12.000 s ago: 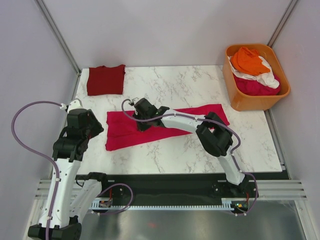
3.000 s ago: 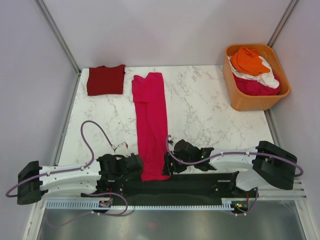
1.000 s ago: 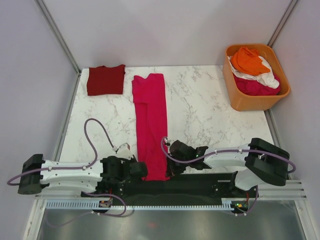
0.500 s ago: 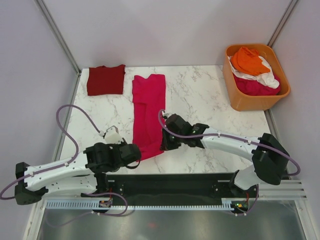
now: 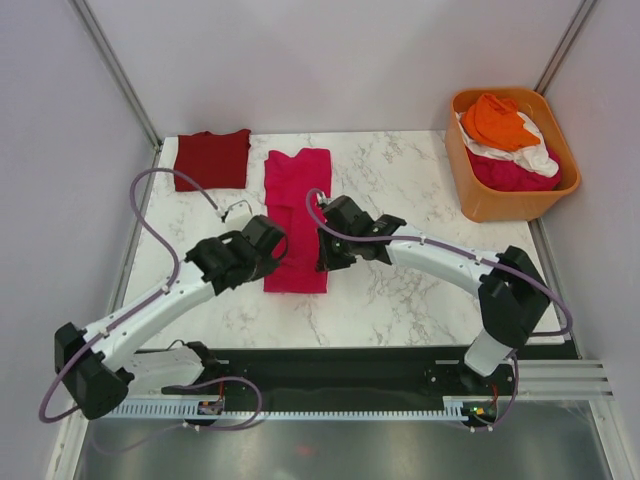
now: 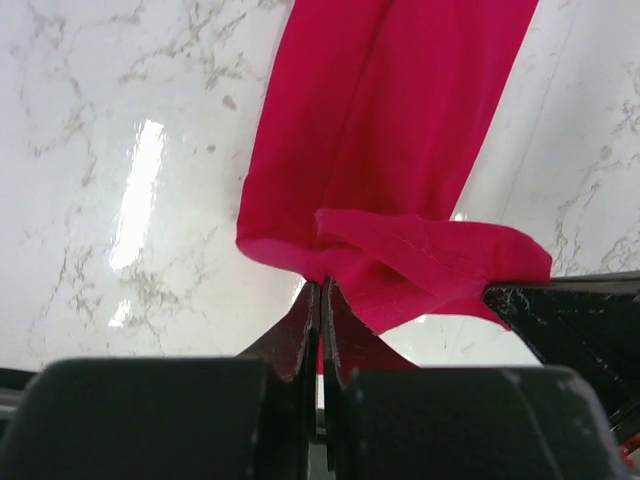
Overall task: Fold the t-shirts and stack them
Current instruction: Fold the tshirt
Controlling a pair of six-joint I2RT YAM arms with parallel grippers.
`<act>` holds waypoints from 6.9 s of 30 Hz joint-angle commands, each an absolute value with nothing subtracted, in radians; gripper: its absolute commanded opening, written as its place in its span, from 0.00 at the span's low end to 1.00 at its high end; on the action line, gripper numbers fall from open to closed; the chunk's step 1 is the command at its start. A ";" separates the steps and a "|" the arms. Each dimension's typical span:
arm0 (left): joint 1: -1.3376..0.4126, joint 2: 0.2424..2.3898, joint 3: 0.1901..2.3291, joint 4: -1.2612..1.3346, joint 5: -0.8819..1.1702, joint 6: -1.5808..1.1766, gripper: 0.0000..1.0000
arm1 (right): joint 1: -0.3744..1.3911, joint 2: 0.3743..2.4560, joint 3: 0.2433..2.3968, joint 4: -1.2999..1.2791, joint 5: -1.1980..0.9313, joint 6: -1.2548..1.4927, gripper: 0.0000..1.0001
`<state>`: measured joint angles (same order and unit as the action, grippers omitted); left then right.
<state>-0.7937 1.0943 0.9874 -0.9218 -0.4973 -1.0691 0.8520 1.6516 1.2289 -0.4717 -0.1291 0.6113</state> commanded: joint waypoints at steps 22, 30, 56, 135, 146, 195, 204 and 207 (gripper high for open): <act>-0.462 1.710 1.364 -0.670 -0.252 -0.707 0.02 | 0.686 2.043 1.638 -0.583 -0.167 0.492 0.08; -0.354 1.936 1.564 -0.673 -0.199 -0.664 0.23 | 0.617 2.213 1.927 -0.670 -0.124 0.440 0.90; -0.316 1.355 0.913 -0.526 -0.022 -0.781 0.82 | 0.566 1.862 1.317 -0.402 -0.331 0.483 0.83; -0.396 1.176 0.483 -0.113 0.086 -0.902 0.99 | 0.683 1.888 0.899 0.029 -0.486 0.686 0.00; -0.405 1.186 0.454 -0.212 0.064 -0.931 0.80 | 0.683 1.913 0.902 0.029 -0.489 0.680 0.00; -0.440 1.160 1.116 -0.764 -0.092 -0.757 0.02 | 0.632 1.705 1.400 -0.459 -0.296 0.571 0.00; -0.428 1.543 1.486 -0.756 -0.098 -0.660 0.02 | 0.555 1.887 1.620 -0.518 -0.337 0.543 0.00; -0.408 1.643 1.574 -0.756 -0.068 -0.635 0.02 | 0.535 1.922 1.641 -0.519 -0.357 0.548 0.00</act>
